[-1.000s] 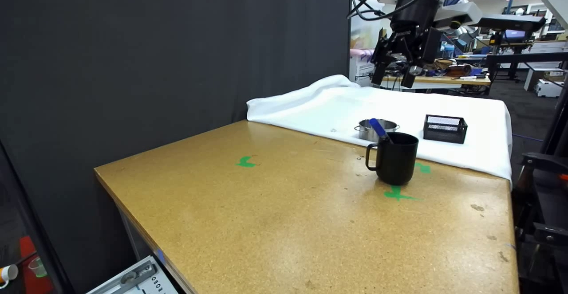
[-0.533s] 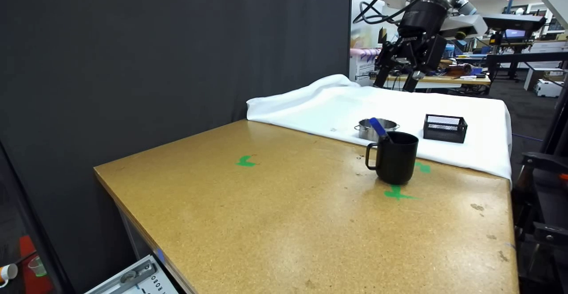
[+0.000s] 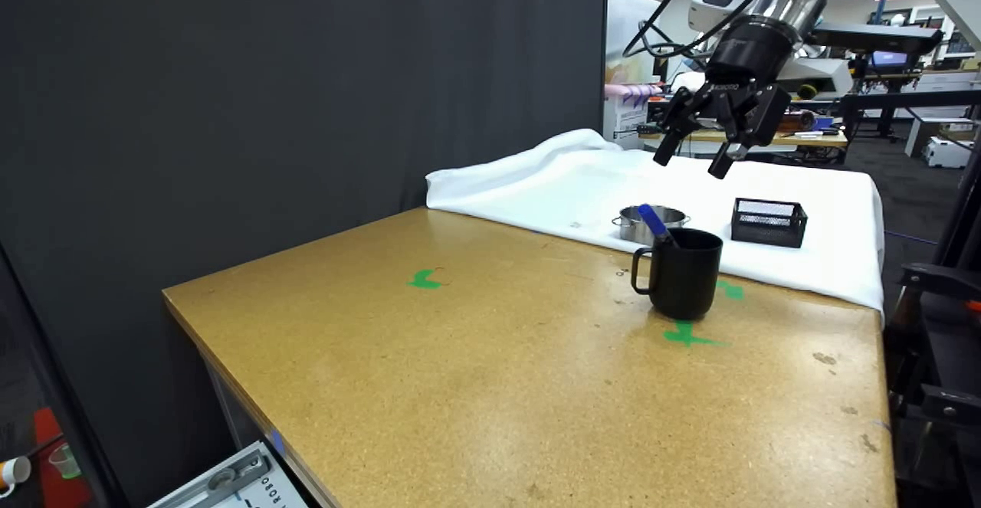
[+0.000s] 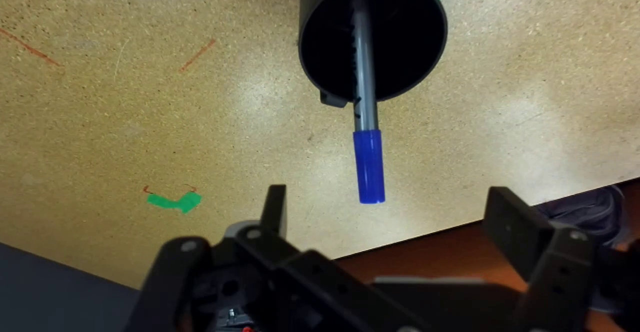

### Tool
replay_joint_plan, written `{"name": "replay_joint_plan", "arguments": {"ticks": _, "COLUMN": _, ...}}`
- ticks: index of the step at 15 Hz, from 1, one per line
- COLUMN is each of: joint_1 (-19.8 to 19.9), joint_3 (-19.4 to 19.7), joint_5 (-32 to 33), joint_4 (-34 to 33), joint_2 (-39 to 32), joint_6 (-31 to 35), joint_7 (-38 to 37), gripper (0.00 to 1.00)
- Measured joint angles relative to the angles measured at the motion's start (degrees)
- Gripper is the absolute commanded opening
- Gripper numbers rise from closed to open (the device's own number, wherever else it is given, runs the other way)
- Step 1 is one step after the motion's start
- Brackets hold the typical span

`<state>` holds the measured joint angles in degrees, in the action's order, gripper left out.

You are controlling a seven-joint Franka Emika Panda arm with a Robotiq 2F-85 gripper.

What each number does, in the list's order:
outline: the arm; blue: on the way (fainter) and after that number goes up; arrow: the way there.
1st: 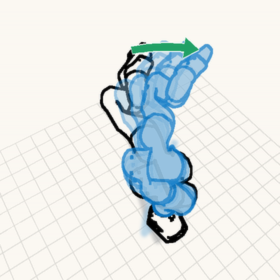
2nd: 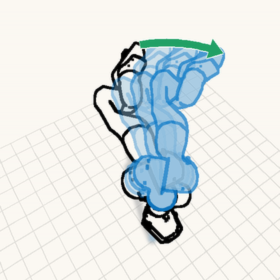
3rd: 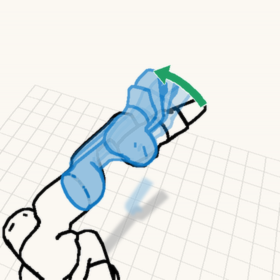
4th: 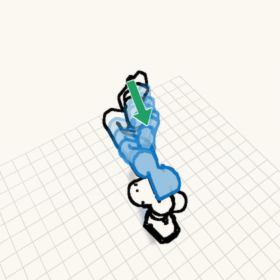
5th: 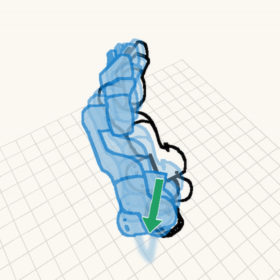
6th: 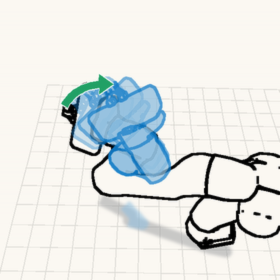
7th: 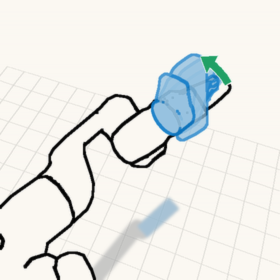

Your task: Pick up the pen from the black cup and put it on the table.

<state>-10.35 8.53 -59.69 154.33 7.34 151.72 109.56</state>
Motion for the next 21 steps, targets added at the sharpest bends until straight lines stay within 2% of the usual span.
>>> {"name": "replay_joint_plan", "arguments": {"ticks": 6, "joint_1": -2.2, "joint_3": -0.2, "joint_5": -16.1, "joint_4": -1.1, "joint_2": -4.9, "joint_6": 6.4, "joint_7": 13.4, "gripper": 1.00}}
{"name": "replay_joint_plan", "arguments": {"ticks": 10, "joint_1": -2.6, "joint_3": -0.3, "joint_5": -23.8, "joint_4": -3.7, "joint_2": -9.5, "joint_6": 8.8, "joint_7": 21.1, "gripper": 1.00}}
{"name": "replay_joint_plan", "arguments": {"ticks": 16, "joint_1": -3.0, "joint_3": -0.4, "joint_5": -30.0, "joint_4": -5.0, "joint_2": -14.0, "joint_6": 9.0, "joint_7": 27.5, "gripper": 1.00}}
{"name": "replay_joint_plan", "arguments": {"ticks": 21, "joint_1": -3.2, "joint_3": -0.7, "joint_5": -32.3, "joint_4": -5.1, "joint_2": -15.0, "joint_6": 9.0, "joint_7": 29.8, "gripper": 1.00}}
